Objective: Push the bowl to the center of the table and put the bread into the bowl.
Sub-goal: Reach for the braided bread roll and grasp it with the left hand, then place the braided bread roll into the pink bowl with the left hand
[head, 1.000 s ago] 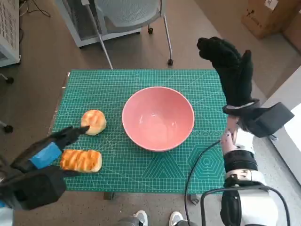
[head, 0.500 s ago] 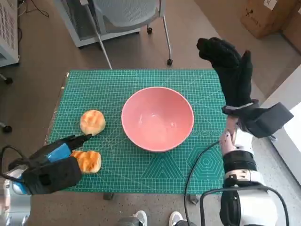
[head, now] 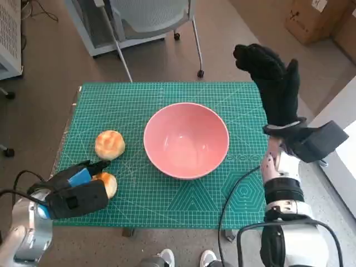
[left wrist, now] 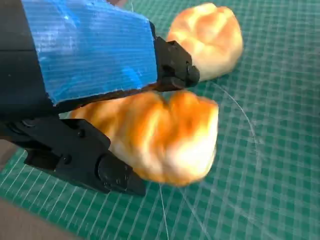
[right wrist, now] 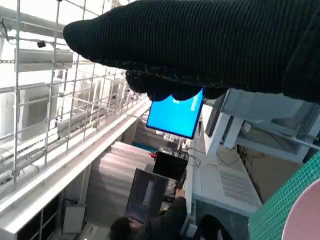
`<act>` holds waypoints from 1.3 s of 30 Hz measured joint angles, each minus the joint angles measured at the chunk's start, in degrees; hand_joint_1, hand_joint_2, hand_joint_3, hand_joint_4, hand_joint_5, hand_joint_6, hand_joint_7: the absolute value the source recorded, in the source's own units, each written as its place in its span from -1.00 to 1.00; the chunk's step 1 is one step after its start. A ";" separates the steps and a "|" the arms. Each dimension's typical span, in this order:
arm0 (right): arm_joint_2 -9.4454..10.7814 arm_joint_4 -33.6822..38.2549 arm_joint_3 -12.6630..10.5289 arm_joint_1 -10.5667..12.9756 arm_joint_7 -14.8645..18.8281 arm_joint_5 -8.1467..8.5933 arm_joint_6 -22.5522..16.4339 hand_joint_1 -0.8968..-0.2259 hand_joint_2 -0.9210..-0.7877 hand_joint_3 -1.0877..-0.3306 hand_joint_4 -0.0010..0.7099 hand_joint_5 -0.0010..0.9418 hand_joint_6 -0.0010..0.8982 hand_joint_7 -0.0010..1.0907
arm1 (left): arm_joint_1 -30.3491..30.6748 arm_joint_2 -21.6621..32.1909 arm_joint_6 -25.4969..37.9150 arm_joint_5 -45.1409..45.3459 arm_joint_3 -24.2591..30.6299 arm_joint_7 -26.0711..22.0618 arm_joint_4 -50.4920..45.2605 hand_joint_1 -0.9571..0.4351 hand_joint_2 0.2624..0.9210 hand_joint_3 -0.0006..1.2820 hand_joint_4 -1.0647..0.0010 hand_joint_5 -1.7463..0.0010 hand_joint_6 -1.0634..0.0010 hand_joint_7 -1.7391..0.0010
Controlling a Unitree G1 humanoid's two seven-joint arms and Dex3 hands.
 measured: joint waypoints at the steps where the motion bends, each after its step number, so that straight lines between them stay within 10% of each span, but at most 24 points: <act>1: -0.02 -0.03 -0.05 0.00 0.02 0.05 0.02 0.03 -1.00 0.27 -0.10 -0.98 0.07 -0.99 | -0.15 -0.14 -0.28 0.60 -0.39 0.33 0.21 0.48 0.96 -0.81 -0.11 0.90 -0.13 0.92; 2: -0.03 -0.07 -0.09 0.00 0.03 0.09 0.05 0.04 -1.00 0.28 -0.09 -0.98 0.07 -0.99 | -0.26 -0.19 -0.45 1.18 -0.70 0.62 0.35 0.49 0.97 -0.77 -0.22 0.88 -0.20 0.91; 4: -0.04 -0.14 -0.13 0.00 0.07 0.14 0.11 0.04 -1.00 0.28 -0.09 -0.98 0.07 -0.99 | -0.40 -0.23 -0.72 1.95 -1.32 1.20 0.54 0.68 0.99 -0.68 -0.06 0.13 -0.33 0.87; 5: -0.04 -0.15 -0.13 0.00 0.11 0.20 0.14 0.04 -1.00 0.28 -0.09 -0.99 0.07 -0.99 | -0.41 -0.23 -0.87 2.33 -1.51 1.41 0.62 0.57 0.99 -0.67 -0.05 -0.15 -0.14 0.41; 9: -0.04 -0.28 -0.15 0.01 0.20 0.52 0.25 0.05 -1.00 0.28 -0.09 -0.99 0.06 -0.99 | -0.34 -0.23 -1.14 3.54 -1.74 1.98 1.44 0.42 1.00 -0.65 0.01 -0.59 0.04 -0.19; 28: -0.07 -0.88 -0.06 0.35 0.64 0.96 0.44 0.05 -1.00 0.28 -0.06 -0.99 0.07 -1.00 | 2.41 0.12 -0.99 -5.67 8.94 -6.17 -14.36 0.38 1.00 -0.81 -0.13 -0.53 -0.14 -0.29; 39: -0.02 -0.94 0.61 0.39 0.55 0.84 0.44 -0.06 -1.00 0.27 -0.04 -0.99 0.07 -0.99 | -10.22 0.68 -0.63 -9.82 14.70 -7.48 -24.82 0.38 0.98 -0.83 -0.05 -0.63 -0.35 -0.09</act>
